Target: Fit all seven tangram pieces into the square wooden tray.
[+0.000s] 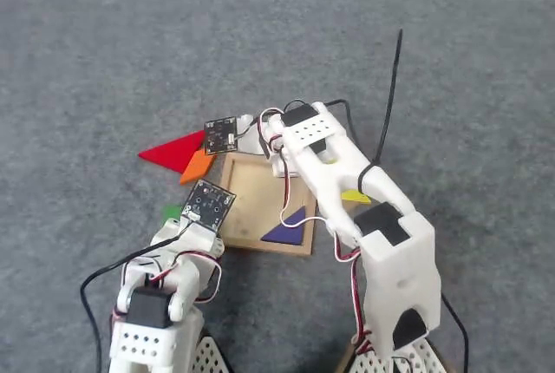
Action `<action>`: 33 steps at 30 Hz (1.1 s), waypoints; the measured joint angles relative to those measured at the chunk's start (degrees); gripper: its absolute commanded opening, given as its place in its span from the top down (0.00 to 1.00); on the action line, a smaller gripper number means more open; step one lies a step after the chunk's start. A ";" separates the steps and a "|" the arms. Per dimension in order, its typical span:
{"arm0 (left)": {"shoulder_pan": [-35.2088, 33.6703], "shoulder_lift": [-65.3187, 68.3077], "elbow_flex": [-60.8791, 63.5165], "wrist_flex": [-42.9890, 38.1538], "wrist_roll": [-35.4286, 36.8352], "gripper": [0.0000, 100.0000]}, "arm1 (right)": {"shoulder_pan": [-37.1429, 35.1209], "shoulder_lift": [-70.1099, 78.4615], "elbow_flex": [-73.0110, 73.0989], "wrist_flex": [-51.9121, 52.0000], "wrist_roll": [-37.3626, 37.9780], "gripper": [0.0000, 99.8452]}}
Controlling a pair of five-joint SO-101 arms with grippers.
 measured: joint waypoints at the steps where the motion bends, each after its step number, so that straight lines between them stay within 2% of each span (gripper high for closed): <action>1: 0.00 0.00 0.00 0.00 0.00 0.99 | 0.00 -0.35 0.09 0.53 0.18 0.80; 4: 0.26 0.00 0.00 0.00 0.00 0.99 | -0.18 -1.93 0.26 2.81 0.18 0.73; 7: 0.26 0.00 0.00 0.00 0.00 0.99 | -0.26 -4.57 0.26 4.84 -2.02 0.72; 11: 0.18 0.00 0.00 0.00 0.00 0.99 | -0.09 -9.76 0.26 8.00 -7.82 0.79; 17: 0.09 0.00 0.00 0.00 0.00 0.99 | 0.97 -21.71 0.26 14.51 -18.99 1.00; 19: -1.41 0.00 -0.18 -0.18 -0.79 0.99 | 1.05 -26.37 0.26 17.85 -24.35 0.98; 23: -8.97 0.00 -3.52 -2.64 -8.18 0.99 | 2.73 -35.34 0.26 26.55 -32.79 0.98; 27: -21.54 0.00 -8.97 -8.88 -15.38 0.99 | 6.51 -42.73 2.46 32.18 -37.36 0.99; 30: -28.66 0.00 -11.52 -15.91 -13.01 0.99 | 10.37 -48.09 11.16 29.01 -39.82 0.99; 33: -31.12 0.00 -12.22 -21.36 -9.05 0.99 | 13.98 -54.77 25.58 17.14 -40.53 0.99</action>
